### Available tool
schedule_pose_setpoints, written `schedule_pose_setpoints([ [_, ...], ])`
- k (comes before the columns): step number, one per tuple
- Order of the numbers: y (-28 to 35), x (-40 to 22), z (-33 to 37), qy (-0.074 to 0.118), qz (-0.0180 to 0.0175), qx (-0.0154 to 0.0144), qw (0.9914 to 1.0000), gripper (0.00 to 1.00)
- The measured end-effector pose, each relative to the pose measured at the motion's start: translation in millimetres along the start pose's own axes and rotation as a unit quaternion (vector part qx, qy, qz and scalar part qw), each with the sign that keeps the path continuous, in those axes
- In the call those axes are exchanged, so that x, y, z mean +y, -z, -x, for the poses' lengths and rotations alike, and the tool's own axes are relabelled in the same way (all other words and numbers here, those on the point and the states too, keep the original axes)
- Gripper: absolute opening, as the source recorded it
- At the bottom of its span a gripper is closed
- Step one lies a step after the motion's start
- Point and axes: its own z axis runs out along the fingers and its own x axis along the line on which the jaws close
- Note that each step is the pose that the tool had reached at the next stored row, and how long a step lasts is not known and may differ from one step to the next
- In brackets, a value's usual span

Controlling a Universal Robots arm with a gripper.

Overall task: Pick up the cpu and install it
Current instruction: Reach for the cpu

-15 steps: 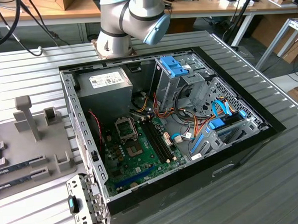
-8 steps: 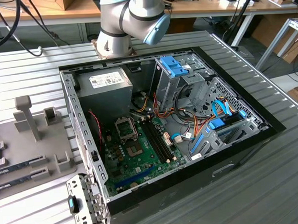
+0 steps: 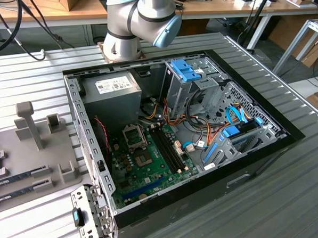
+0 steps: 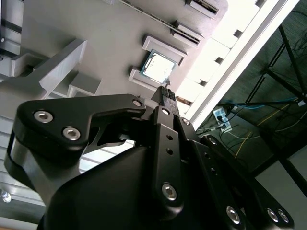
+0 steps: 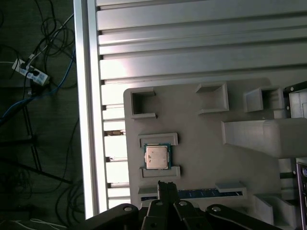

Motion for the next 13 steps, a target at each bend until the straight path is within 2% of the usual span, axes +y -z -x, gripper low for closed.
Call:
schedule_pose_setpoints([
  [13, -2.5, -0.1, 0.1, 0.0, 0.0, 0.0, 1.0, 0.11],
])
